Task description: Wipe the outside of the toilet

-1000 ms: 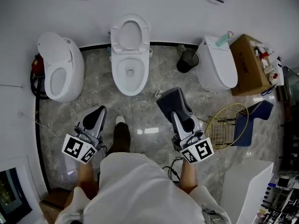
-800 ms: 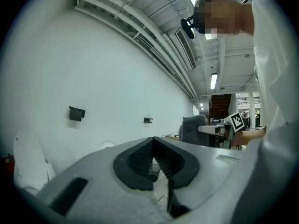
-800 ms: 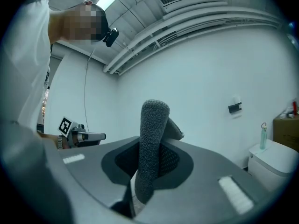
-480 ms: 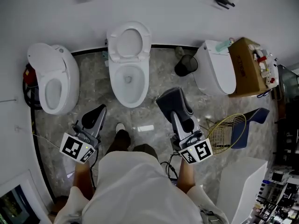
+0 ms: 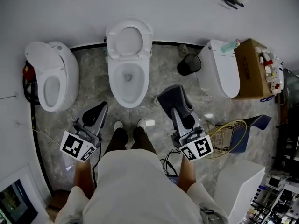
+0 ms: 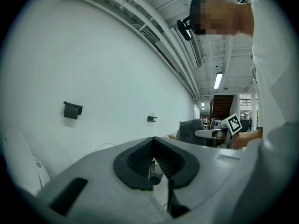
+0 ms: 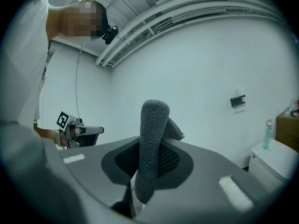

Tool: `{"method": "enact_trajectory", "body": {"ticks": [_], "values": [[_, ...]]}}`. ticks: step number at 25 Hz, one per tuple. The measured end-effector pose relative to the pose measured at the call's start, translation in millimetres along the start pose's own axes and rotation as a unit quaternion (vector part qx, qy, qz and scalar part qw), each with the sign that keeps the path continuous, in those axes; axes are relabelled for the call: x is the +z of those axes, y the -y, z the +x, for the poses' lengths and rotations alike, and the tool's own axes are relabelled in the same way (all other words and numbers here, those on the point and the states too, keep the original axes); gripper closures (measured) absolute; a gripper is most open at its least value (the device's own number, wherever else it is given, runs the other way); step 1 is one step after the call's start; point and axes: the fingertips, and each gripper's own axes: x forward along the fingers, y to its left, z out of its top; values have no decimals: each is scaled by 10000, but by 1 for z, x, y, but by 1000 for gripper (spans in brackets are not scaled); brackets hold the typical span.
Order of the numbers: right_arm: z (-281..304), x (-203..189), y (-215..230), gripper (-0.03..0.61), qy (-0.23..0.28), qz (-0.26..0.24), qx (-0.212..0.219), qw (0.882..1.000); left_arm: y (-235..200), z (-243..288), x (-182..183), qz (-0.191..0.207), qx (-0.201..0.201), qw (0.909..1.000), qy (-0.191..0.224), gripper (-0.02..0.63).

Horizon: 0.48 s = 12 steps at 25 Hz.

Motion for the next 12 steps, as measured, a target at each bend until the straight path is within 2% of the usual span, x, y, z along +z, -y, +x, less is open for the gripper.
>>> {"method": "enact_trajectory", "body": {"ticks": [5, 12], "values": [[15, -14, 33, 526, -282, -174, 124, 9994, 7, 27, -9, -59, 61, 9999, -65, 615], [72, -79, 96, 526, -1409, -982, 170, 9850, -1, 62, -38, -175, 54, 9992, -348, 615]]}}
